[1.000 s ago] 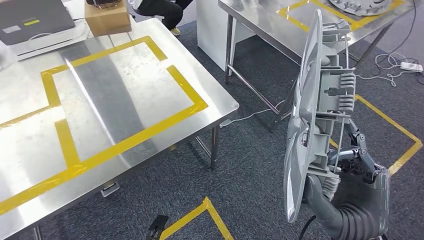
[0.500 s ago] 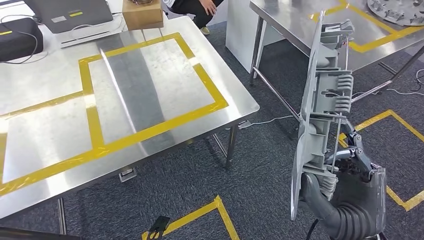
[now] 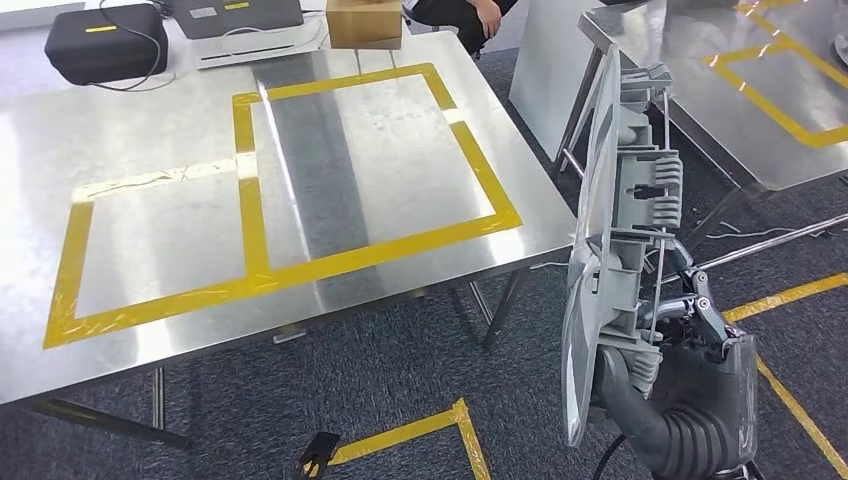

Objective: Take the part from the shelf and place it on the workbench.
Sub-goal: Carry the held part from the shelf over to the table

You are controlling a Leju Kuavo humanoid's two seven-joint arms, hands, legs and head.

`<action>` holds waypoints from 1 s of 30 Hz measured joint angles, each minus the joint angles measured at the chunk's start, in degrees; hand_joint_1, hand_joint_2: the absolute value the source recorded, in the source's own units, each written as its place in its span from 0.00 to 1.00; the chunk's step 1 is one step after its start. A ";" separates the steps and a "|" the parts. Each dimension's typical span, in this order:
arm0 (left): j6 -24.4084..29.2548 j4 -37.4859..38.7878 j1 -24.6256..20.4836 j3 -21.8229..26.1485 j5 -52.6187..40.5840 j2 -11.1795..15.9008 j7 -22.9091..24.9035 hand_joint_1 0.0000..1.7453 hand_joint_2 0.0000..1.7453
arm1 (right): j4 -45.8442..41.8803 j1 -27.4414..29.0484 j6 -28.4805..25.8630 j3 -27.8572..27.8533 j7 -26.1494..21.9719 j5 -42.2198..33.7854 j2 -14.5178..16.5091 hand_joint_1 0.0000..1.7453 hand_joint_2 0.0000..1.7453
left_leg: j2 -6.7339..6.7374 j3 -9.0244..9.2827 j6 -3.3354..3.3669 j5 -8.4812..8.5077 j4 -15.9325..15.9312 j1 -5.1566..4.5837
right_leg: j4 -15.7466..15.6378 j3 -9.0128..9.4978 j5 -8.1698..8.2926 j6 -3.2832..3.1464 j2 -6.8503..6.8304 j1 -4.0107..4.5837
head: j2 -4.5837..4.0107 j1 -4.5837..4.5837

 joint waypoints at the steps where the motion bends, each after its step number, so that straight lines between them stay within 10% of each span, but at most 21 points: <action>1: 0.00 0.00 -0.04 0.00 0.00 -0.07 0.00 0.00 1.00 | 0.03 -0.04 0.03 -0.01 0.00 0.01 0.01 1.00 1.00 | -0.65 -0.01 -0.09 0.05 0.05 -0.05 | -3.37 1.44 1.55 -0.40 1.12 -0.02 | 0.00 -0.01; 5: -0.01 -0.01 0.02 0.00 0.06 -0.26 -0.01 0.00 1.00 | 0.22 -0.48 0.32 -0.01 0.07 -0.09 0.01 1.00 1.00 | -2.29 -1.01 -1.25 0.61 0.12 0.17 | -7.74 3.04 2.32 -0.67 1.45 0.11 | 0.00 -0.01; 9: -0.07 0.02 0.11 0.00 0.11 -0.07 0.00 0.00 1.00 | 0.52 -0.42 0.45 -0.01 0.18 -0.38 0.01 1.00 1.00 | 2.98 -3.80 -2.45 -3.53 5.86 -0.13 | -9.19 3.52 3.07 -0.81 -0.89 -0.06 | 0.00 -0.14; 12: -0.20 0.01 0.15 0.00 0.11 -0.07 0.00 0.00 1.00 | 0.88 -0.18 0.46 -0.01 0.24 -0.43 -0.02 1.00 1.00 | 3.03 -7.52 -2.99 -6.75 14.28 0.35 | -9.14 3.48 3.03 -0.83 -2.81 -0.01 | 0.00 -0.18; 18: -0.22 0.01 -0.01 0.00 0.09 0.02 0.00 0.00 1.00 | 1.06 -0.13 0.58 -0.03 0.26 -0.47 -0.02 1.00 1.00 | 7.61 -0.23 -2.18 -0.40 0.28 -0.07 | -8.25 3.58 2.12 0.47 -5.47 0.35 | 0.00 -0.18; 22: -0.19 0.01 -0.02 0.00 0.08 -0.02 0.00 0.00 1.00 | 1.07 -0.07 0.64 -0.06 0.35 -0.51 -0.02 1.00 1.00 | 5.37 -0.43 -0.53 -0.12 -0.03 -0.11 | -7.34 3.57 0.85 1.20 -5.94 0.17 | -0.01 -0.10; 27: -0.14 0.01 -0.09 0.00 0.08 -0.20 0.00 0.00 1.00 | 1.15 0.18 0.64 -0.09 0.50 -0.53 -0.04 1.00 1.00 | 2.02 -0.41 0.56 0.18 -0.11 -0.23 | 7.65 -2.97 -6.31 1.65 -1.92 -0.06 | 0.00 -0.01; 30: -0.14 0.01 -0.01 0.00 0.08 -0.23 0.00 0.00 1.00 | 1.32 0.16 0.64 -0.10 0.62 -0.53 -0.03 1.00 1.00 | -0.04 -0.11 0.63 0.21 -0.10 -0.62 | 2.65 -1.13 -1.44 0.53 -0.97 0.08 | -0.01 -0.01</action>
